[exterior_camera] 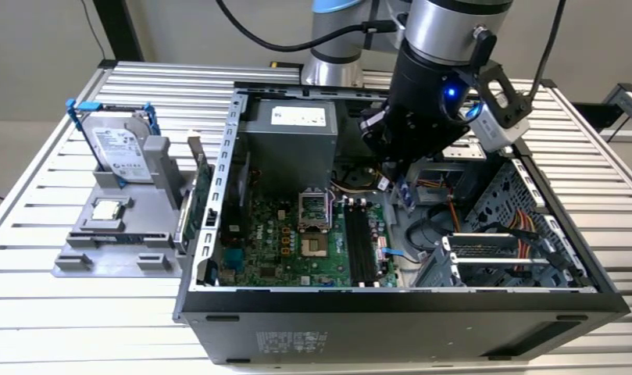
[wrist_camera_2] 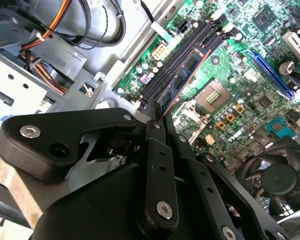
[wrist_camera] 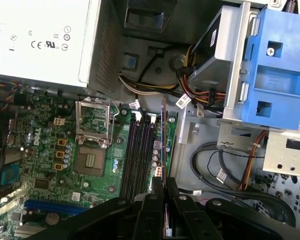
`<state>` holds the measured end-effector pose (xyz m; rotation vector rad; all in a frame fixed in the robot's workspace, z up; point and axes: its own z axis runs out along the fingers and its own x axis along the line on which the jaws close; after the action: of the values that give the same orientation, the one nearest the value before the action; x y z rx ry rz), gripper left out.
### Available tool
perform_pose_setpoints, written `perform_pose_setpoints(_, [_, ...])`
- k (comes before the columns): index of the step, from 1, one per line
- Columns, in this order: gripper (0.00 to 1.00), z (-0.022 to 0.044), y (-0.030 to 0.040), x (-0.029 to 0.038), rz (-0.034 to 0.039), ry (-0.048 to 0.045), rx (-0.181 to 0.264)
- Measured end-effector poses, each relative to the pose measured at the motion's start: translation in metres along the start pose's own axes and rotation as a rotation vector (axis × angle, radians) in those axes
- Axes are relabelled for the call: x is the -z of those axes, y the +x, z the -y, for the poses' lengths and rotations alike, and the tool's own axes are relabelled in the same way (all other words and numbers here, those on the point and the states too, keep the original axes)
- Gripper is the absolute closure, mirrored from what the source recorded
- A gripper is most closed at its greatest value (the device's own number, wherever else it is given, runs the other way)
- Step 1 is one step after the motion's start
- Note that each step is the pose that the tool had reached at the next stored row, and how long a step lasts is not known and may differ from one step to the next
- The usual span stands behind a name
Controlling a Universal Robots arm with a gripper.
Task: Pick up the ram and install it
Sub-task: 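Insert the ram into the slot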
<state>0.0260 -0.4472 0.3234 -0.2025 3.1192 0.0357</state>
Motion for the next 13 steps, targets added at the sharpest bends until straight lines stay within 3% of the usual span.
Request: perform_pose_setpoints(13, [1.00, 0.0001, 0.0001, -0.0036, 0.0000, 0.0000, -0.001])
